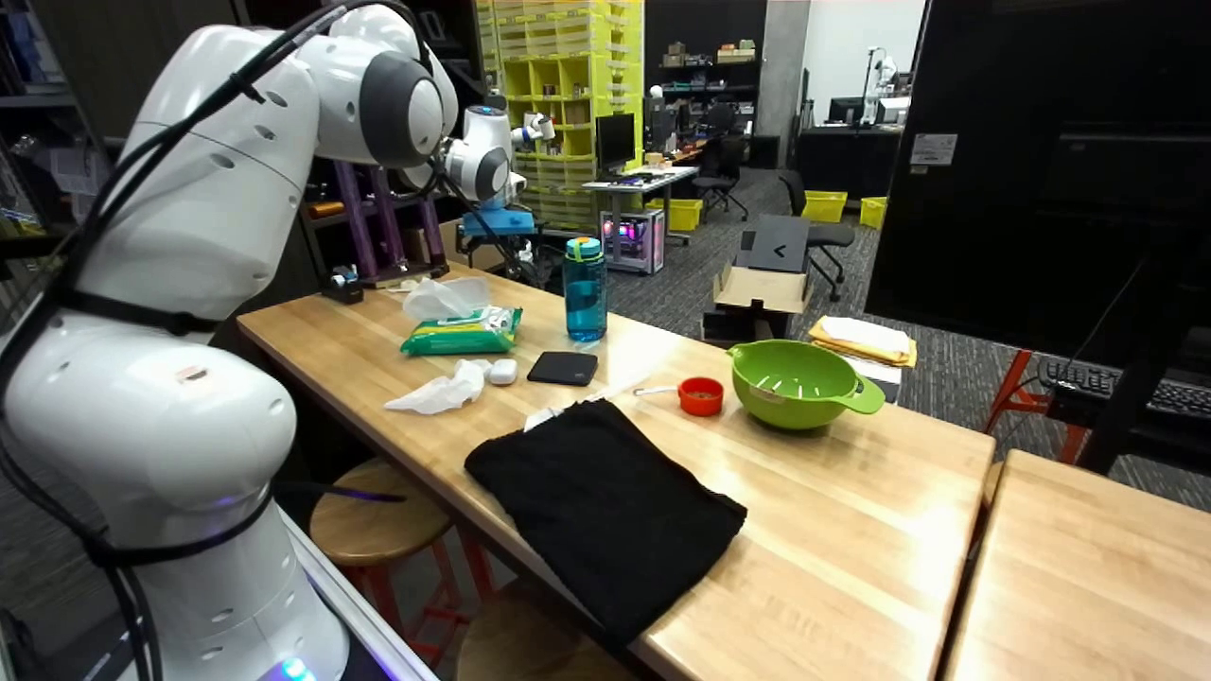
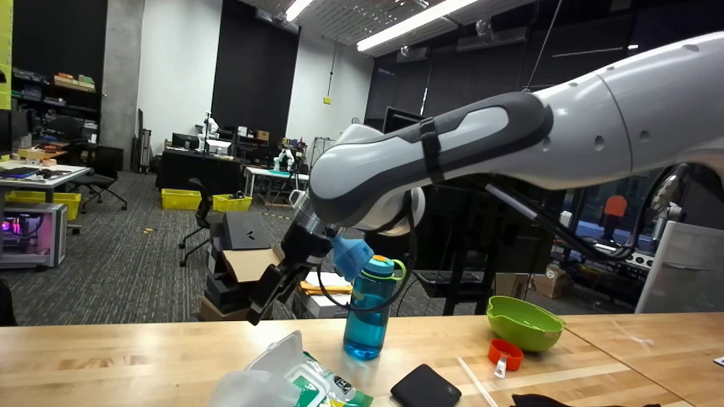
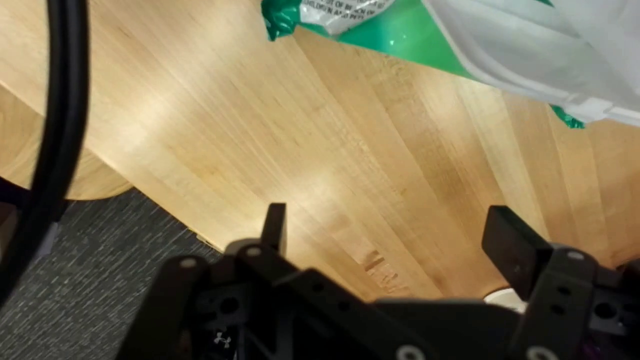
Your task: Close the green object completely
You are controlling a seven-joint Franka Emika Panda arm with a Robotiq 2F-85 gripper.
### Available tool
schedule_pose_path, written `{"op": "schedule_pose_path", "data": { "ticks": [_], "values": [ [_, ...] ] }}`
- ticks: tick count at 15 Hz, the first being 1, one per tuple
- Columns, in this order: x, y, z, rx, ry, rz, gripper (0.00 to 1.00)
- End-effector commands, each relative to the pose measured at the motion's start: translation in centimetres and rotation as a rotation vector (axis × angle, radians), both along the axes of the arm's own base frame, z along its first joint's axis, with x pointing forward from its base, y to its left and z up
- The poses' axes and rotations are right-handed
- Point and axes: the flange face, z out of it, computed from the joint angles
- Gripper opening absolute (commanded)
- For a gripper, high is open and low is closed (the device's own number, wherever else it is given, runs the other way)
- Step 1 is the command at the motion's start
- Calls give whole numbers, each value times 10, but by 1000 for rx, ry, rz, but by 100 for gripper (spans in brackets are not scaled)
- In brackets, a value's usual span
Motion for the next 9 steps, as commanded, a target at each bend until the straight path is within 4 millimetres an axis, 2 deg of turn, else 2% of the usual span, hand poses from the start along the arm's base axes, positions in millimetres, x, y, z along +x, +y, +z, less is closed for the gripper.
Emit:
{"op": "schedule_pose_path", "data": {
  "ticks": [1,6,9],
  "values": [
    [6,29,-12,25,24,65,100],
    [-2,51,-20,30,76,104,100],
    [-7,59,-14,31,92,119,100]
  ]
}}
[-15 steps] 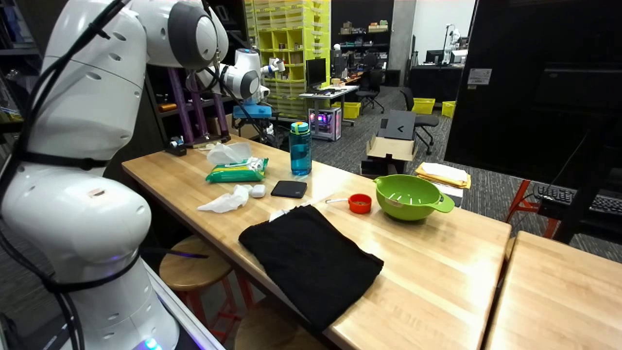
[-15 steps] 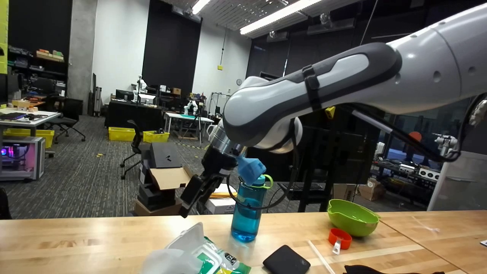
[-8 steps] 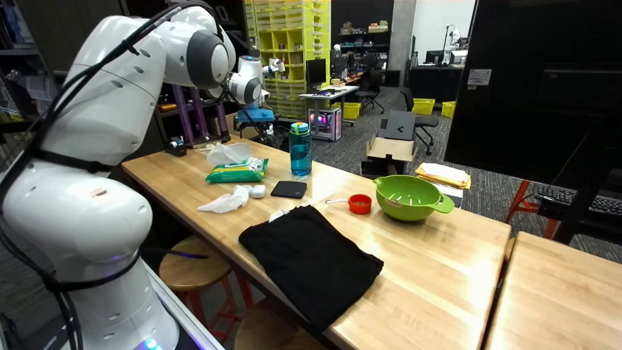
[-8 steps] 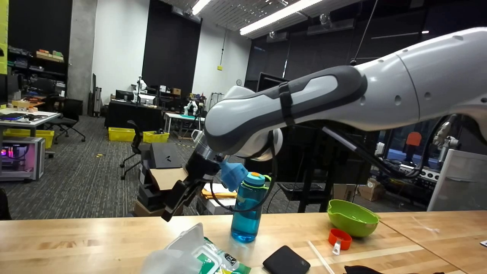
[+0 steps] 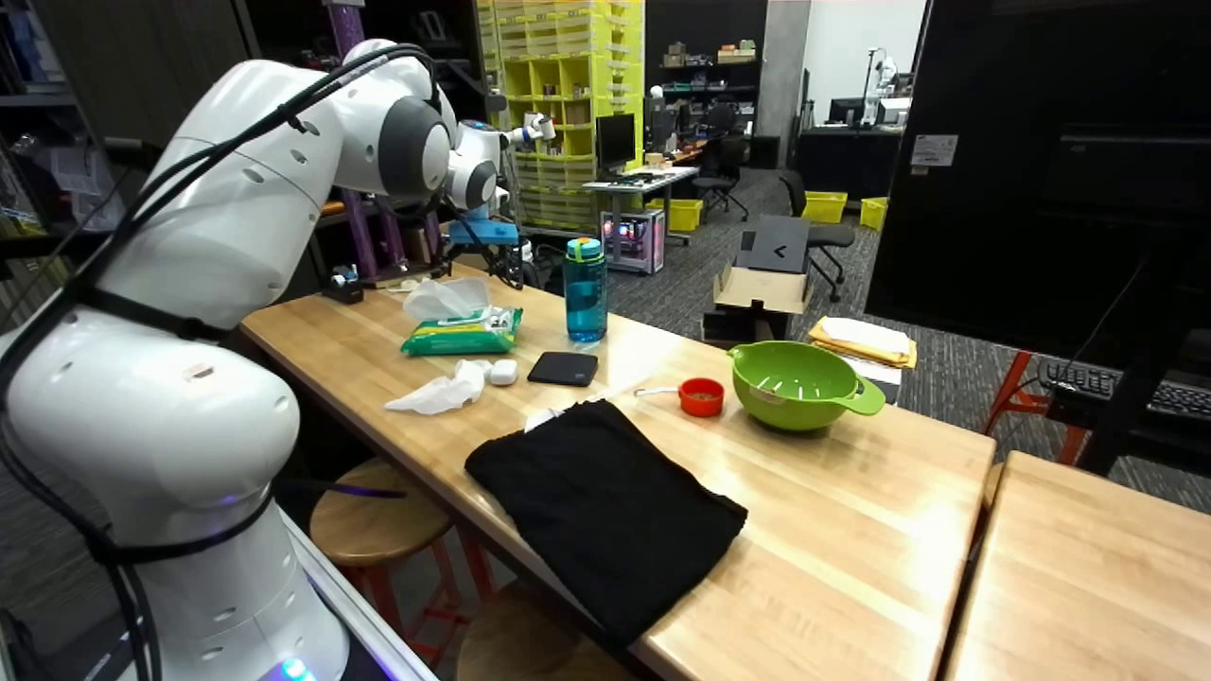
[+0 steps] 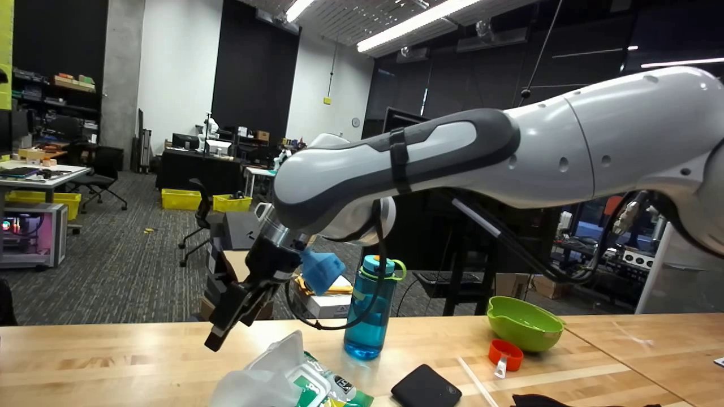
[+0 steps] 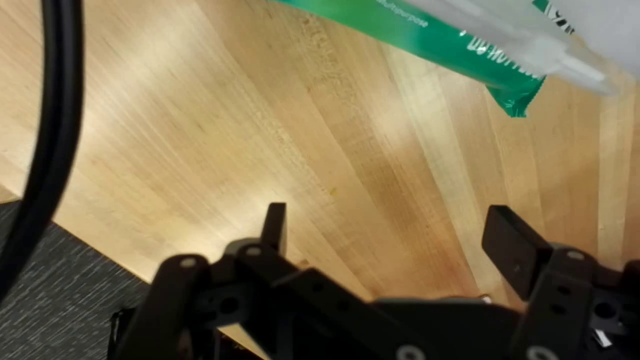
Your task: Close the green object completely
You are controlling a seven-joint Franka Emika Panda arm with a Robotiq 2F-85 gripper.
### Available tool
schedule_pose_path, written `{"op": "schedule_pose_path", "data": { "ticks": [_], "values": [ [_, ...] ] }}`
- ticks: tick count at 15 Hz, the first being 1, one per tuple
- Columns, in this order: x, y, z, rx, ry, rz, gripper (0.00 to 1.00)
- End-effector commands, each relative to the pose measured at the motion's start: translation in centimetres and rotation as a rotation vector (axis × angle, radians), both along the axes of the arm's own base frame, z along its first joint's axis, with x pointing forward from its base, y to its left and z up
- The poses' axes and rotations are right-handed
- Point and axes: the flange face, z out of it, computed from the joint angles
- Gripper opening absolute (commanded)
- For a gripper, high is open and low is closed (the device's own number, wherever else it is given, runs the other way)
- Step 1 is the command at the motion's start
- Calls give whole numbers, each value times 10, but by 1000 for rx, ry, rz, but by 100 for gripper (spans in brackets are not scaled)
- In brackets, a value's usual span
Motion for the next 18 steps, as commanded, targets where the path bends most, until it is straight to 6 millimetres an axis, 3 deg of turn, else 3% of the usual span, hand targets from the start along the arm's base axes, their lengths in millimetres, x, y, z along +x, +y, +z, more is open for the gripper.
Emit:
{"op": "schedule_pose_path", "data": {
  "ticks": [1,3,4,5,7,15,18],
  "values": [
    [-3,11,11,5,13,35,100],
    [-7,14,13,10,30,42,99],
    [-9,16,13,10,37,43,74],
    [-11,17,13,10,43,45,74],
    [-14,19,12,11,57,47,63],
    [-19,17,13,-3,84,28,2],
    [-22,17,11,-10,104,12,0]
  ]
}}
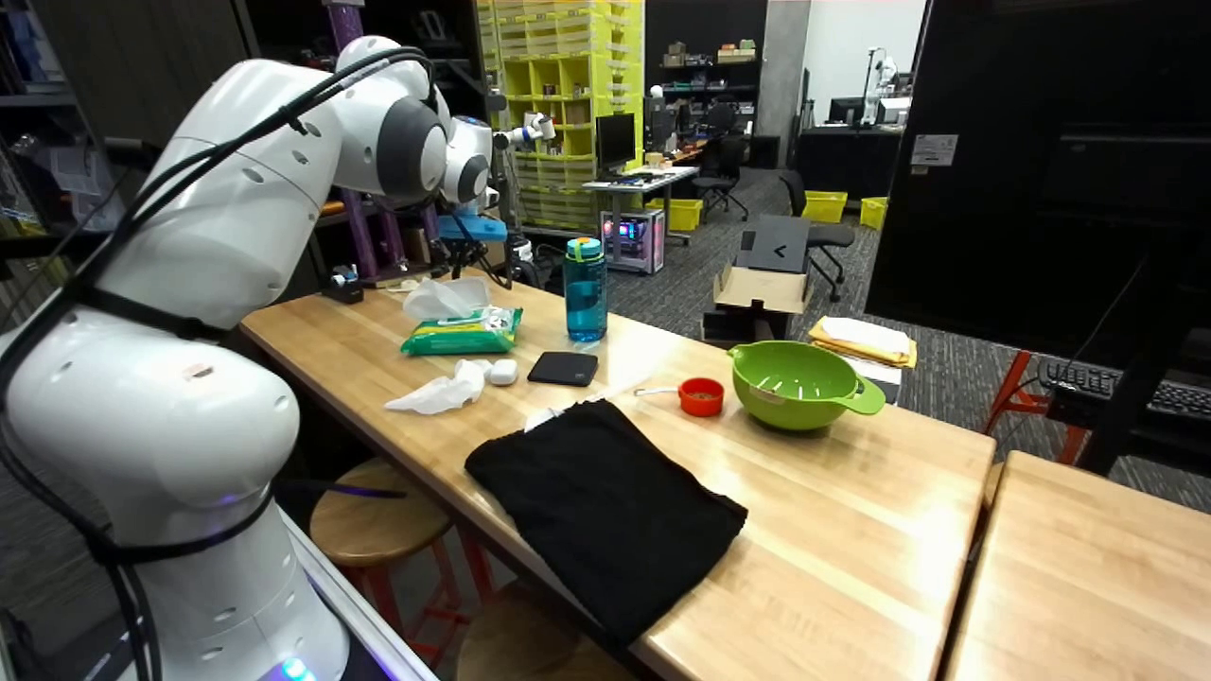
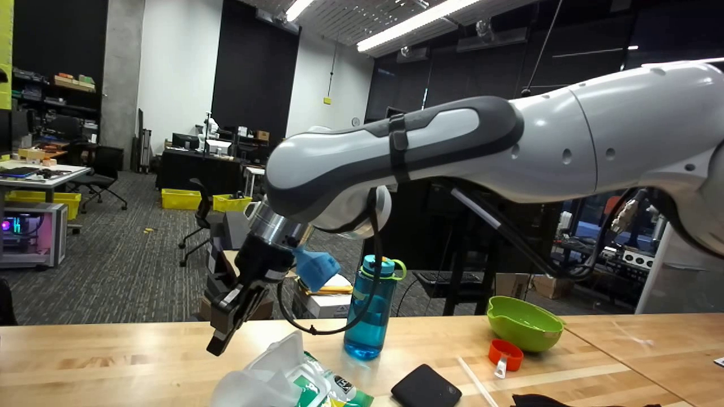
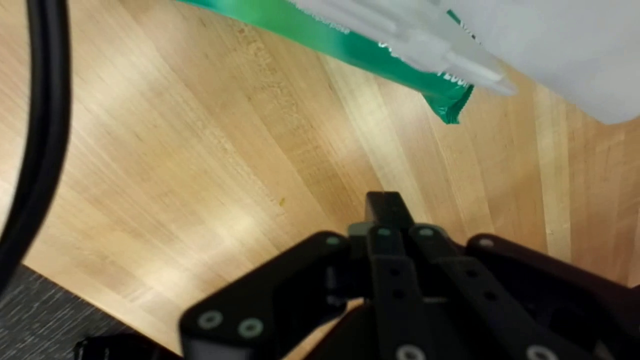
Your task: Close the green object completely
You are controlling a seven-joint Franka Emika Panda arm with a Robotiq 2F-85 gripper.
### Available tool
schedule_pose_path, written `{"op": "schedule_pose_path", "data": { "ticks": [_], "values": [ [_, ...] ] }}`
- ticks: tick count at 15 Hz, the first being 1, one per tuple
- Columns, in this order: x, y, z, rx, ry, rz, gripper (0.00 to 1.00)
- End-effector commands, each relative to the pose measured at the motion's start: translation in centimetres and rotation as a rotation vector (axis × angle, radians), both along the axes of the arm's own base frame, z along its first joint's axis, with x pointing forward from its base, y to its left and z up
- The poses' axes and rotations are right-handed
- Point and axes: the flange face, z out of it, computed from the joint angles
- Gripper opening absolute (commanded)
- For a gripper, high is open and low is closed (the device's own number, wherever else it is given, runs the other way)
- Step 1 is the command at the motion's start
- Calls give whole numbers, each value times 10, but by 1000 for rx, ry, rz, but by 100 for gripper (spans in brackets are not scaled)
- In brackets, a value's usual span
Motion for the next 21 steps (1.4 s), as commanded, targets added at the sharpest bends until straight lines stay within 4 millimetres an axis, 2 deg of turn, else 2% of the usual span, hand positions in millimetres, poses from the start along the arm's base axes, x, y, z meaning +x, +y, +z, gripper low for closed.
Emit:
{"op": "schedule_pose_path", "data": {
  "ticks": [1,7,12,16,21],
  "values": [
    [-9,2,6,-7,36,-22,0],
    [-14,1,6,-22,50,-59,0],
    [-19,-4,15,-43,60,-108,0],
    [-30,-9,25,-64,82,-162,0],
    [-48,-24,25,-93,123,-209,0]
  ]
}}
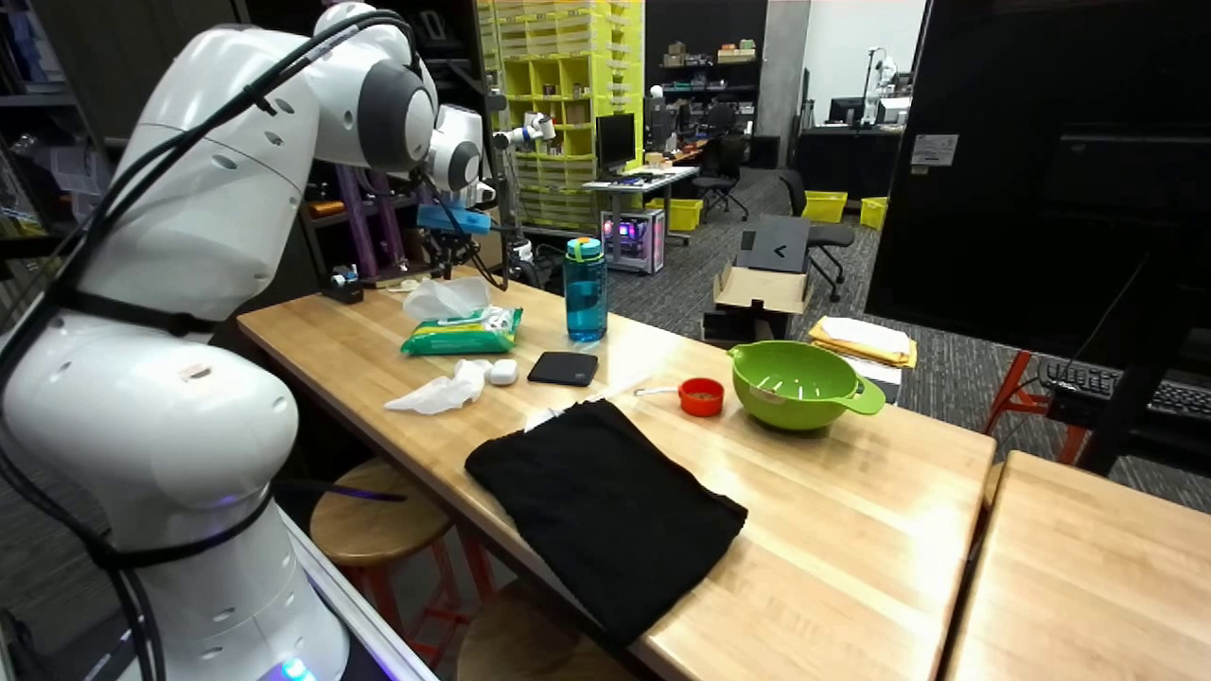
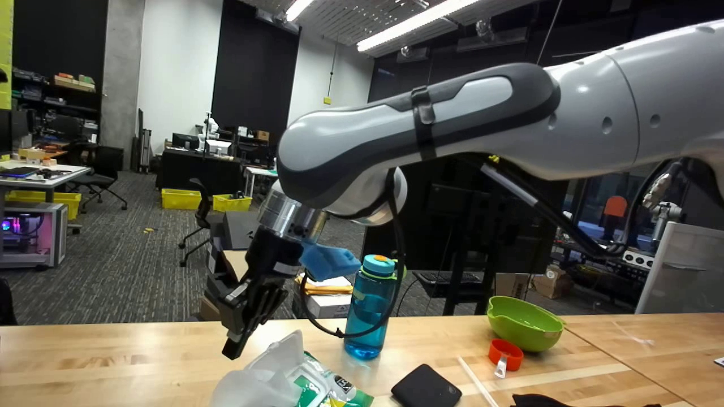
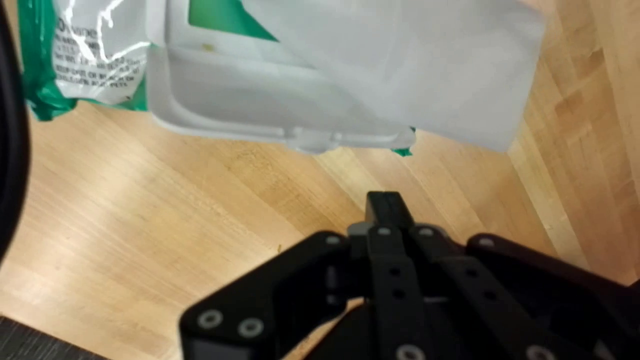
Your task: Close the green object completely
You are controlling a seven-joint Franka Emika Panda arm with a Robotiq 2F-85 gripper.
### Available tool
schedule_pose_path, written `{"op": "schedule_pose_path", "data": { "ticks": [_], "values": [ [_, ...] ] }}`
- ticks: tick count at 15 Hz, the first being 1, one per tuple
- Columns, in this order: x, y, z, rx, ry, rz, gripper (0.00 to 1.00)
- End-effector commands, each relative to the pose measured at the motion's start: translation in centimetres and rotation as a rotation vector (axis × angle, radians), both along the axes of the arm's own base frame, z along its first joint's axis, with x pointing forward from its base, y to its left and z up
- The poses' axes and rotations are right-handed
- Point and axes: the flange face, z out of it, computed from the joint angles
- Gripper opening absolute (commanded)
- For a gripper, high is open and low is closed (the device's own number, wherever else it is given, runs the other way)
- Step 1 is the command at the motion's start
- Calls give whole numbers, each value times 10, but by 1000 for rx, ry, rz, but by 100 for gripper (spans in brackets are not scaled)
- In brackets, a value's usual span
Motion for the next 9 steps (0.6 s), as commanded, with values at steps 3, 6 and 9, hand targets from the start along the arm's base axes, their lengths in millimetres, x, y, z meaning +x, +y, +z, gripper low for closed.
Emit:
{"op": "schedule_pose_path", "data": {
  "ticks": [3,6,9],
  "values": [
    [-25,-30,1,-39,46,-50,0],
    [-30,-44,-1,-47,72,-87,0],
    [-31,-52,3,-59,77,-112,0]
  ]
}}
